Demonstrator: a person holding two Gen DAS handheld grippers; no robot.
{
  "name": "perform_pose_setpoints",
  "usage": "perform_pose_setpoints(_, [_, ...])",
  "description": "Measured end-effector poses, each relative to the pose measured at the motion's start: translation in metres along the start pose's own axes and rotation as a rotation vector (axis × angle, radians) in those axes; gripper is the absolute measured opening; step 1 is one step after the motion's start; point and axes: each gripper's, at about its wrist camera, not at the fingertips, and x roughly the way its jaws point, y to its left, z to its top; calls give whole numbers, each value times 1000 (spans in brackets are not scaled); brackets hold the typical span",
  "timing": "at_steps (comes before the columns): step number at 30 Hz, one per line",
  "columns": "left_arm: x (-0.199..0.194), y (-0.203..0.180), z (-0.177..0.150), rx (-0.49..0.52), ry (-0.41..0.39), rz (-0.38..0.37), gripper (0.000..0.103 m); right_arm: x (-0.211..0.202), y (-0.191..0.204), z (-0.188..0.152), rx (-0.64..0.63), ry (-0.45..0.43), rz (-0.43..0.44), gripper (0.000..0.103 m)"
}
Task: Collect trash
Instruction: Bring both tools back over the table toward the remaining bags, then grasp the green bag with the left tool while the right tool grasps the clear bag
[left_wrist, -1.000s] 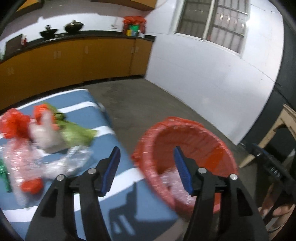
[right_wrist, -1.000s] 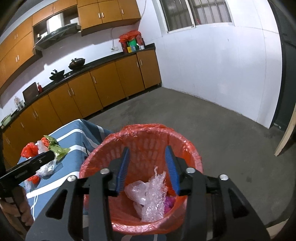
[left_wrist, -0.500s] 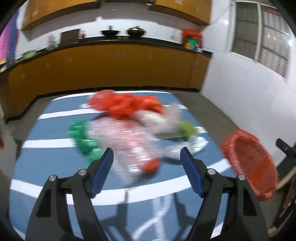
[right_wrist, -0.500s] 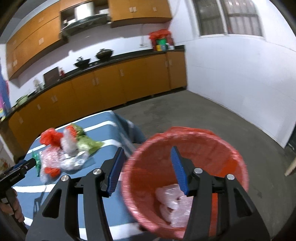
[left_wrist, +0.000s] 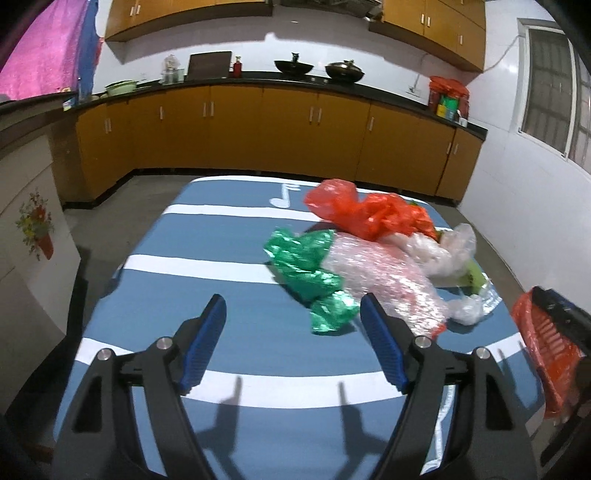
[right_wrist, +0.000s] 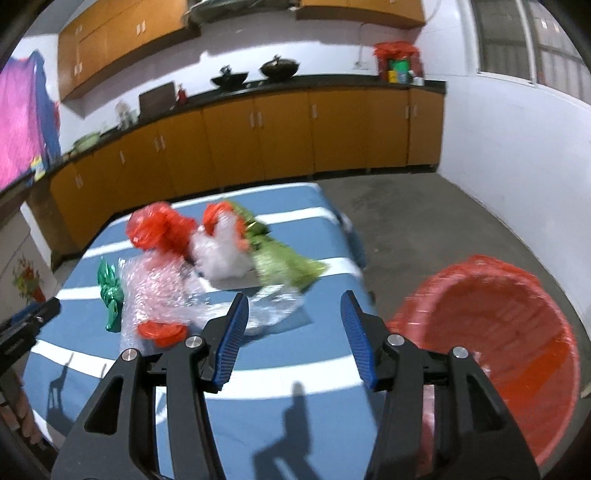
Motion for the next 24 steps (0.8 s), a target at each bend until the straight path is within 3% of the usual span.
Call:
perform_pose_setpoints(11, [8,27,-2,-35,17,18,74,57,37,-5,0,115,-55,53])
perform_pose_setpoints(24, [18,19,-4,-24,35,-17,74,56,24,-22,58,208,-20,53])
